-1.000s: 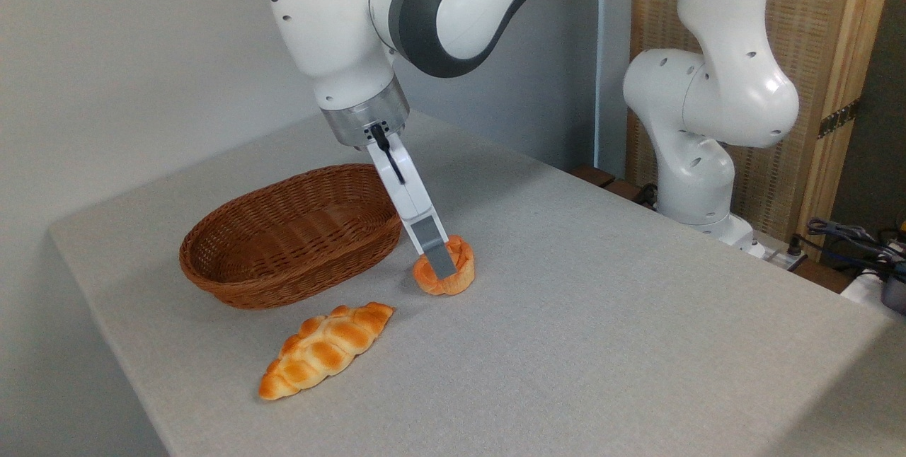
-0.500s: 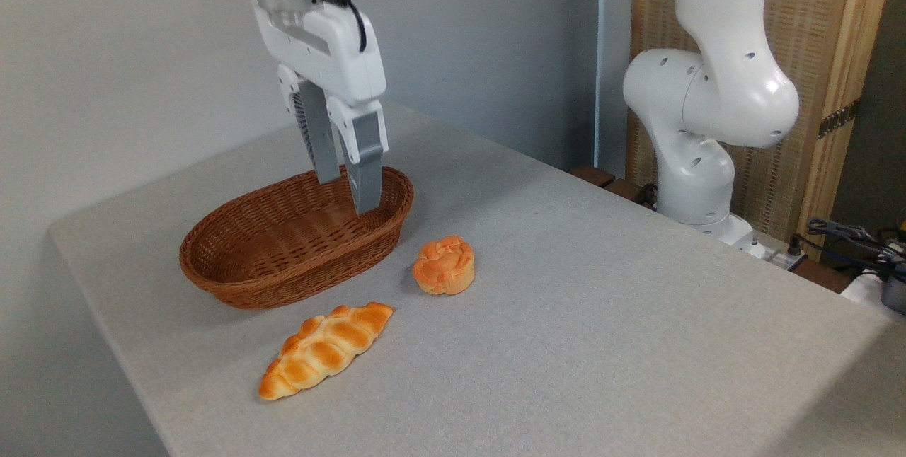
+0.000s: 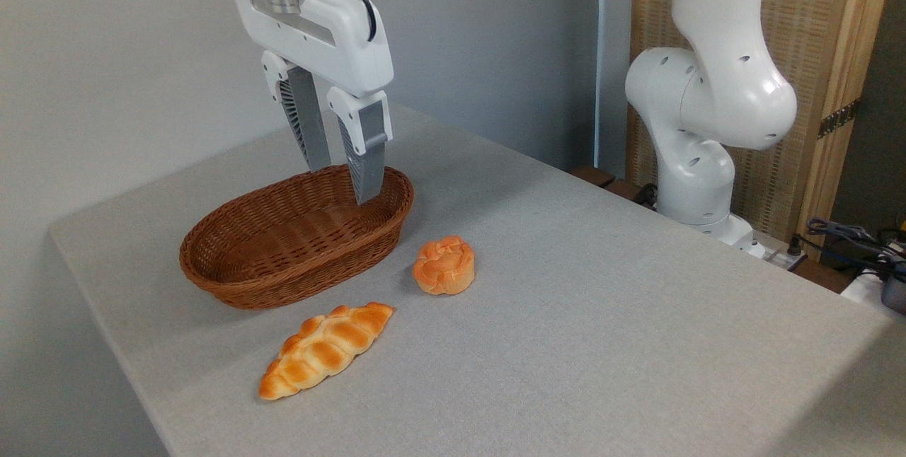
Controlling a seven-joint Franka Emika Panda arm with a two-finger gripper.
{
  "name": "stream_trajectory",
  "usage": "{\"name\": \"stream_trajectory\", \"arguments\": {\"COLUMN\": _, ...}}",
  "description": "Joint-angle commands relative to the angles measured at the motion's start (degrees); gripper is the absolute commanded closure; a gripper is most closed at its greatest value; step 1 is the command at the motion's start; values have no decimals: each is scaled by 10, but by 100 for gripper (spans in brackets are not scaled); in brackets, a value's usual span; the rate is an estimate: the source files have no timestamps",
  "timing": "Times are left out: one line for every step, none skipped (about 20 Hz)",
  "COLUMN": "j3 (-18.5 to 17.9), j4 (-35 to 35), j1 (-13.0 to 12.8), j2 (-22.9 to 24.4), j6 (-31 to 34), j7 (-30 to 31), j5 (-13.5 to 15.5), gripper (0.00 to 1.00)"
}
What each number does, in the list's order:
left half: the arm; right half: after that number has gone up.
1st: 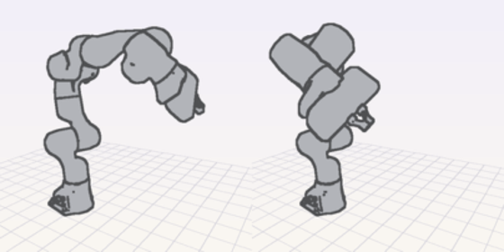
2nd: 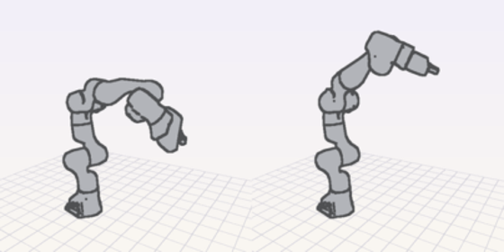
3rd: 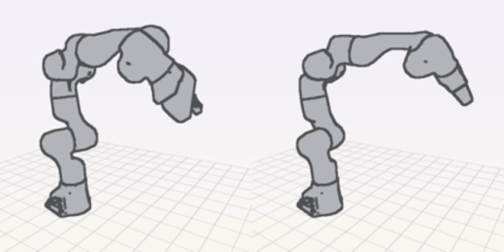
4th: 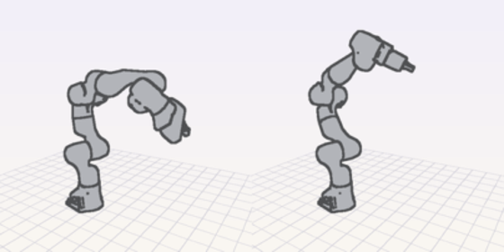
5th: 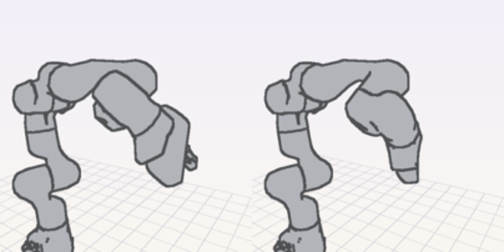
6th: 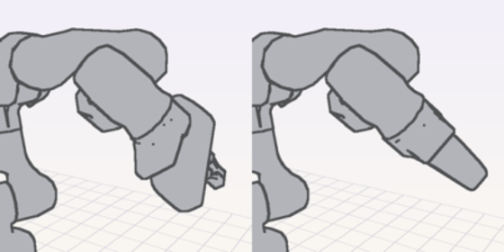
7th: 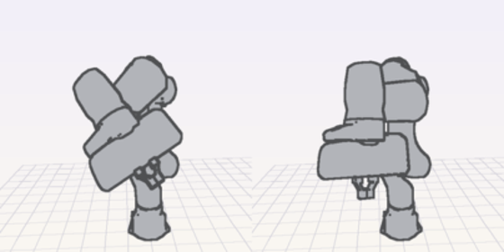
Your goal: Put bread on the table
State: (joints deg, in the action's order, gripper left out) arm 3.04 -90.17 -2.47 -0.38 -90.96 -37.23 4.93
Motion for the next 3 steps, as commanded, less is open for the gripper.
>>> {"name": "stream_trajectory", "arguments": {"j3": -3, "j4": 14, "j1": -3, "j2": -5, "j6": 15, "j7": 8, "j5": -2, "gripper": 0}}
{"name": "stream_trajectory", "arguments": {"j3": -5, "j4": 14, "j1": -3, "j2": -5, "j6": 15, "j7": 4, "j5": -1, "gripper": 0}}
{"name": "stream_trajectory", "arguments": {"j3": -6, "j4": 14, "j1": -3, "j2": -5, "j6": 15, "j7": 8, "j5": -1, "gripper": 0}}
